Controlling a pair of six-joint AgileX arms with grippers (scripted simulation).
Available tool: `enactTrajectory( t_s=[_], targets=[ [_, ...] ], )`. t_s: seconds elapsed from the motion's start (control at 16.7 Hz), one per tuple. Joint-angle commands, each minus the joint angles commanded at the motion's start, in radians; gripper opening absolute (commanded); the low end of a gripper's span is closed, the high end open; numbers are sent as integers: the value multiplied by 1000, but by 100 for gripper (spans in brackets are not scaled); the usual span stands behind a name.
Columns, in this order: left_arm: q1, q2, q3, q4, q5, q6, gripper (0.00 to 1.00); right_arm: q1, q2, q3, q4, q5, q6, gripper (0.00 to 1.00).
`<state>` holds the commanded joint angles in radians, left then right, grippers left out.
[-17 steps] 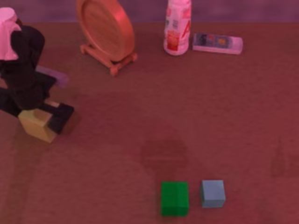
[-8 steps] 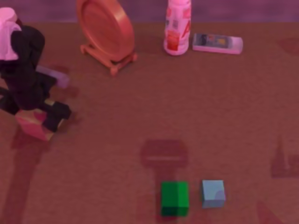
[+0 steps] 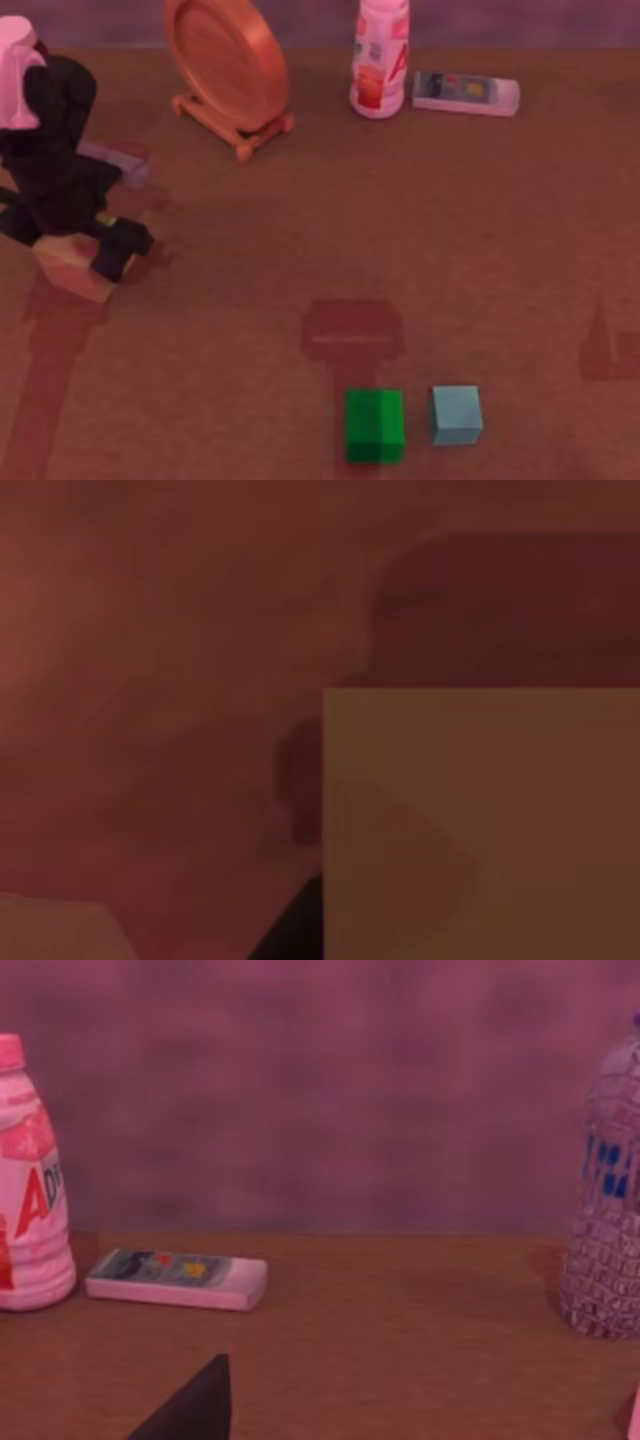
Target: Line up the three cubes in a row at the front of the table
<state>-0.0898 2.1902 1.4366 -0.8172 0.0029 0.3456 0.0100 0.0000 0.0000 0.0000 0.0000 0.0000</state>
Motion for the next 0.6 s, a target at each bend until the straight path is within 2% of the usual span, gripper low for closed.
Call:
enactTrajectory(
  t_s=[0.36, 0.6],
  targets=[
    [1, -15, 15, -21, 3, 1, 0, 0, 0, 0, 0, 0, 0, 100],
    [14, -67, 90, -161, 3, -3, 0, 0, 0, 0, 0, 0, 0, 100]
  ],
)
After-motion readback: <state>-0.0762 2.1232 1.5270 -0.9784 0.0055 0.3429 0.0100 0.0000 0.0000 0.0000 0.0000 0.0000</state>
